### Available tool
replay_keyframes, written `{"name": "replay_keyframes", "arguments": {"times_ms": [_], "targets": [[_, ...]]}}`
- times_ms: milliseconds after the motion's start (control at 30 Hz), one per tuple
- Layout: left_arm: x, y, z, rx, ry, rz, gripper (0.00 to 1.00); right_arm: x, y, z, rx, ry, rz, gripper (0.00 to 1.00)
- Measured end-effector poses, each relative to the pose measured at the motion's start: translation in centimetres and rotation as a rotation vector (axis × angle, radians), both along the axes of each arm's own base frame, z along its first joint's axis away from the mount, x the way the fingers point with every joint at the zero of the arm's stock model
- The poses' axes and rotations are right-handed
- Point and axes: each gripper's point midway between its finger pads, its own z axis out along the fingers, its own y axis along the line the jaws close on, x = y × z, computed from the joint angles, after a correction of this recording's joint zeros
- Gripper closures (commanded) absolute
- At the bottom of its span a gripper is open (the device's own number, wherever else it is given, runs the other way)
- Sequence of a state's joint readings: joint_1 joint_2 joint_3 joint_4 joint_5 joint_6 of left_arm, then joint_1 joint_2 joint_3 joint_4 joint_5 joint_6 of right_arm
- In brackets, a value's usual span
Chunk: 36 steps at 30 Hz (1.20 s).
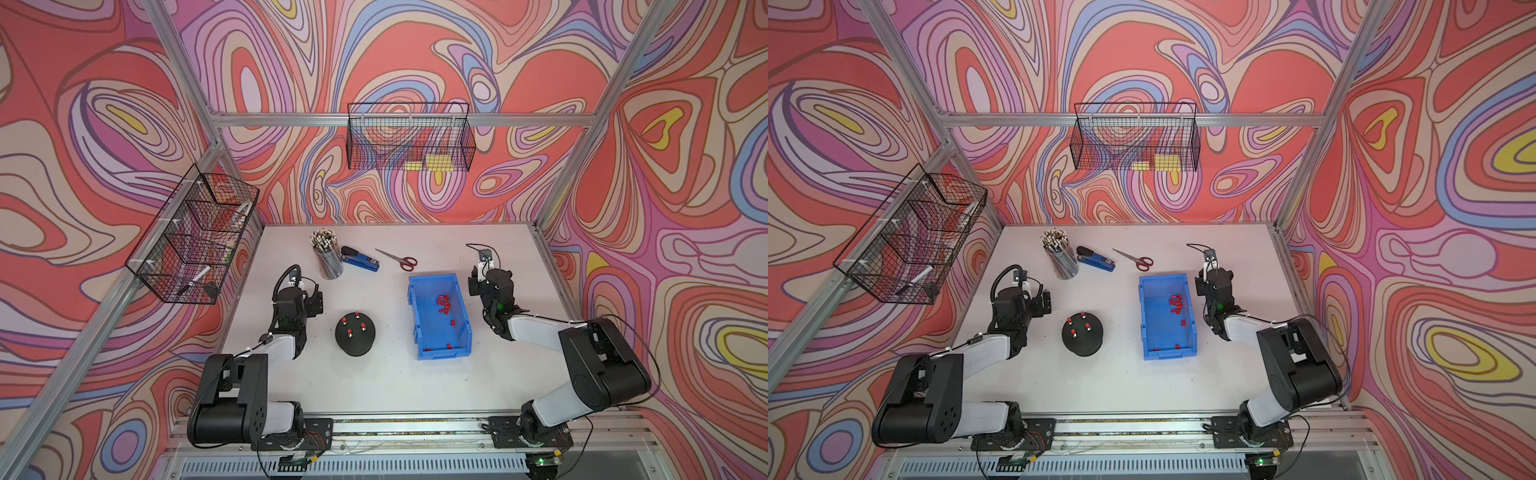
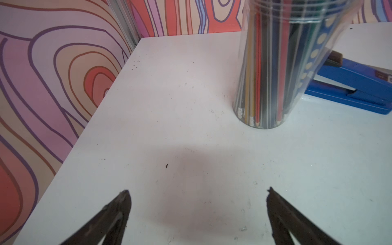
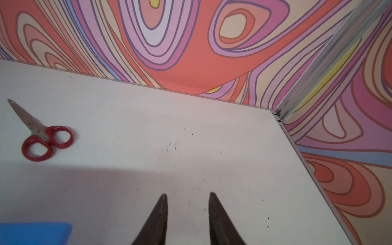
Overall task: Cover the protruding screws with screw protection sleeves
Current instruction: Reset both arms
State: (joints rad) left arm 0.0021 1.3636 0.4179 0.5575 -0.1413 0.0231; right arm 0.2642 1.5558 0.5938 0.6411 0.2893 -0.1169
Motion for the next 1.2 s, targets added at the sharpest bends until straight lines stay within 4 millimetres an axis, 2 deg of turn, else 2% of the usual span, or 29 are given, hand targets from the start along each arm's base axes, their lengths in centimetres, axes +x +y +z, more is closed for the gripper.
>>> {"name": "replay_keyframes", "arguments": {"times_ms": [67,133,200,300,433,533,633,800,967,1200], "targets": [[0.1,-0.1,0.0,-0.004,0.001,-0.009,0.01,-0.2,0.1,-2.0,0.02,0.063,0.044,0.69],[0.2,-0.3,0.0,-0.008,0.001,-0.027,0.0,0.0,-0.9,-3.7,0.06,0.124,0.06,0.69],[0.4,-0.9,0.0,-0.021,0.001,-0.059,0.01,0.2,-2.3,-4.5,0.111,0.159,0.057,0.71],[0.6,-2.0,0.2,-0.06,-0.024,-0.11,0.01,0.3,-3.4,-4.2,0.168,0.143,0.045,0.71],[1.3,-2.8,-0.8,-0.101,-0.037,-0.155,0.01,-1.3,-2.5,-3.9,0.21,0.111,0.077,0.72],[1.3,-3.2,-2.3,-0.116,-0.007,-0.173,0.01,-1.2,-2.1,-3.7,0.219,0.106,0.085,0.72],[1.2,-3.1,-2.6,-0.123,-0.02,-0.165,0.01,-1.1,-2.0,-3.4,0.222,0.096,0.083,0.72],[1.6,-2.8,-1.7,-0.125,-0.061,-0.143,0.0,-1.0,-2.9,-3.3,0.206,0.088,0.026,0.72],[1.7,-2.6,-1.4,-0.126,-0.079,-0.135,0.01,-1.8,-5.3,-2.9,0.143,0.031,-0.068,0.7],[1.7,-2.9,-1.4,-0.132,-0.081,-0.151,0.01,-1.0,-5.6,-3.5,0.142,-0.017,-0.057,0.65]]}}
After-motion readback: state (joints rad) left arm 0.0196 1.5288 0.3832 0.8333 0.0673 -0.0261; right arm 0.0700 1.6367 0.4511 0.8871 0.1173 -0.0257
